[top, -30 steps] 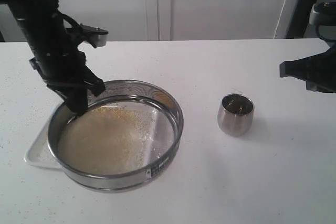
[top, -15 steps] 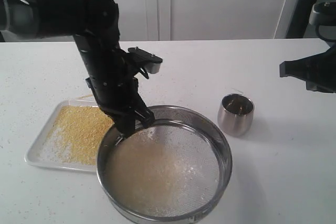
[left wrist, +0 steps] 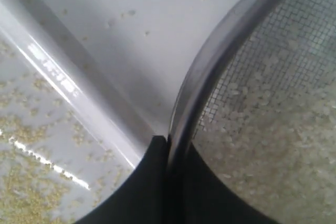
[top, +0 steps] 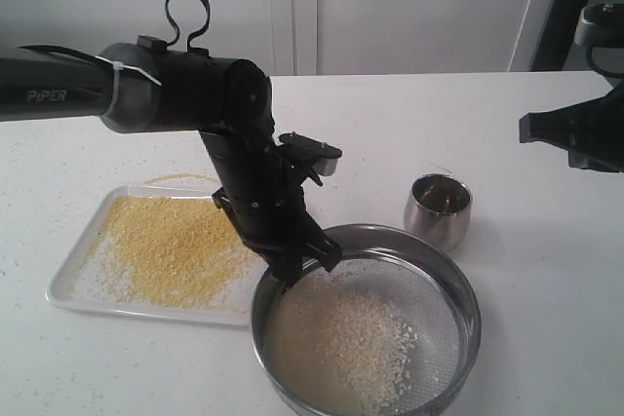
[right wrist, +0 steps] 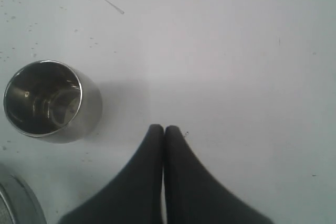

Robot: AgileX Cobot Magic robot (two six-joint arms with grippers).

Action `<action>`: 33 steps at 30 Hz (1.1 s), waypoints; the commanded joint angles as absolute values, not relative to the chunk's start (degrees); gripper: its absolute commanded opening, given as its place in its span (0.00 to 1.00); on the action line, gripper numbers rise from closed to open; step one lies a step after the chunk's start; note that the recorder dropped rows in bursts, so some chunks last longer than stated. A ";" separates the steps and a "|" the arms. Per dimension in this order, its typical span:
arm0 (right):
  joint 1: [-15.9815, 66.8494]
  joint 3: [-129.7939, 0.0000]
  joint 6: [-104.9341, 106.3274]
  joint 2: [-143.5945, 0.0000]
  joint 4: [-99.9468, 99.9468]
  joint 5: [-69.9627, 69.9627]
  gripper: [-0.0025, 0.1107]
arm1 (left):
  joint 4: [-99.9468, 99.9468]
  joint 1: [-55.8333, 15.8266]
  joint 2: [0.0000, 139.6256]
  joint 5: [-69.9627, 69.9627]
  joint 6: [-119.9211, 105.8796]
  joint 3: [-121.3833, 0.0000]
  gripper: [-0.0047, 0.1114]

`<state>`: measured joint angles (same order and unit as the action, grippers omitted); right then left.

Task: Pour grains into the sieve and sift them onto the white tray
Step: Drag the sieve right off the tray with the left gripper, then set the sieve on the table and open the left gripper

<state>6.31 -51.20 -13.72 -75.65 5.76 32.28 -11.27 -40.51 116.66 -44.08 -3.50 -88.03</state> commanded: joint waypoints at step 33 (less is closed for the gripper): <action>6.07 -51.32 -13.80 -75.54 6.00 31.52 0.02 | -15.39 -40.72 118.70 -36.93 -1.17 -88.08 0.25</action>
